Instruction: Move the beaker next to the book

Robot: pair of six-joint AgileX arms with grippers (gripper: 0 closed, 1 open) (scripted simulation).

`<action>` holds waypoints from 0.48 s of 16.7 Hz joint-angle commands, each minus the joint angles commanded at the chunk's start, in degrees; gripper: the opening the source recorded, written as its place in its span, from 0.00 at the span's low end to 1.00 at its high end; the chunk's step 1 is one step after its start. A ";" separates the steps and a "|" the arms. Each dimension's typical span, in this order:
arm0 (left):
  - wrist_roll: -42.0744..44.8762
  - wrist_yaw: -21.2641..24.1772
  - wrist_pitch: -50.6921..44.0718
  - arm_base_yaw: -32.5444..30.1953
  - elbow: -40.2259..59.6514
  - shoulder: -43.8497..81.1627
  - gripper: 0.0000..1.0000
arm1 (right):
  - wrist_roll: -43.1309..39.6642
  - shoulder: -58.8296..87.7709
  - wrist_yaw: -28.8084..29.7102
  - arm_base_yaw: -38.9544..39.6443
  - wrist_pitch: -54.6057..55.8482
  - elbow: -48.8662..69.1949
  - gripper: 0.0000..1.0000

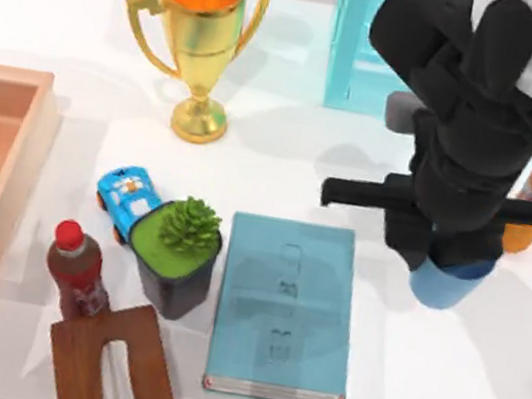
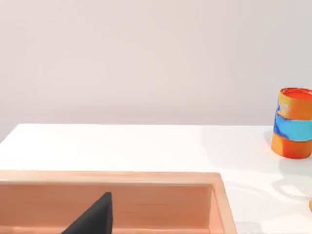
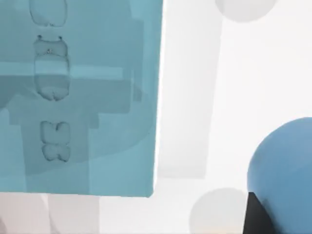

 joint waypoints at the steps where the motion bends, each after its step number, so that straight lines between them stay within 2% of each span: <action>1: 0.00 0.00 0.00 0.00 0.00 0.00 1.00 | 2.28 0.49 0.03 0.99 -0.08 -0.12 0.00; 4: 0.00 0.00 0.00 0.00 0.00 0.00 1.00 | 5.55 1.28 0.08 2.42 -0.16 -0.34 0.00; 8: 0.00 0.00 0.00 0.00 0.00 0.00 1.00 | 5.55 1.28 0.08 2.42 -0.16 -0.34 0.00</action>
